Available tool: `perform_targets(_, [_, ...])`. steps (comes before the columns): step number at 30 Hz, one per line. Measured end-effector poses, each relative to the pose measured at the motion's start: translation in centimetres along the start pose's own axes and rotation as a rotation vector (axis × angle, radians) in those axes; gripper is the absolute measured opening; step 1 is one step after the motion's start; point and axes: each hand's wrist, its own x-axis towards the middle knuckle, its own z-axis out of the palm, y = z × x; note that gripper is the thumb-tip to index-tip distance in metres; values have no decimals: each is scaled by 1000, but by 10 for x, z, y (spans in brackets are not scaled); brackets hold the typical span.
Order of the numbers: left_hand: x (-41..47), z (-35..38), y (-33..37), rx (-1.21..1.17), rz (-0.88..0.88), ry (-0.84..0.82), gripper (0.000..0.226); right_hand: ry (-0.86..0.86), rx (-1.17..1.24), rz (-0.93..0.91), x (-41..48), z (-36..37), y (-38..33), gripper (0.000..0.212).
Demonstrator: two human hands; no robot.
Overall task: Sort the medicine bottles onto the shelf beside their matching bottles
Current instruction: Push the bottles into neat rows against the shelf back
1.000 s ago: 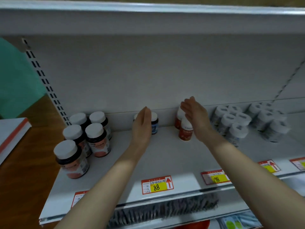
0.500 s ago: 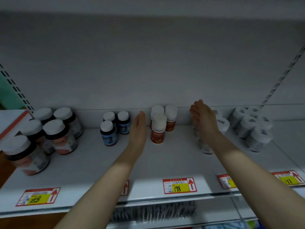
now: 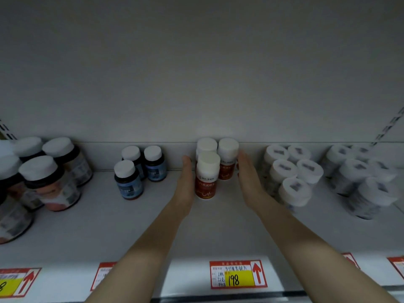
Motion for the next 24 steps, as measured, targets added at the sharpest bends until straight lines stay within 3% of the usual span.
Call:
perform_targets(5, [10, -4, -12, -7, -5, -30, 52, -58, 24, -10, 8, 10, 9, 72])
perform_targets(8, [13, -4, -13, -12, -20, -46, 57, -56, 78, -20, 10, 11, 9, 63])
perform_targets(14, [11, 1, -11, -6, 8, -37, 47, -70, 96, -16, 13, 12, 15, 78])
perform_targets(21, [7, 2, -7, -3, -4, -14, 41, -57, 89, -7, 11, 14, 21, 72])
perform_targets(24, [6, 2, -7, 34, -5, 3, 48, -70, 72, -2, 9, 12, 17, 53])
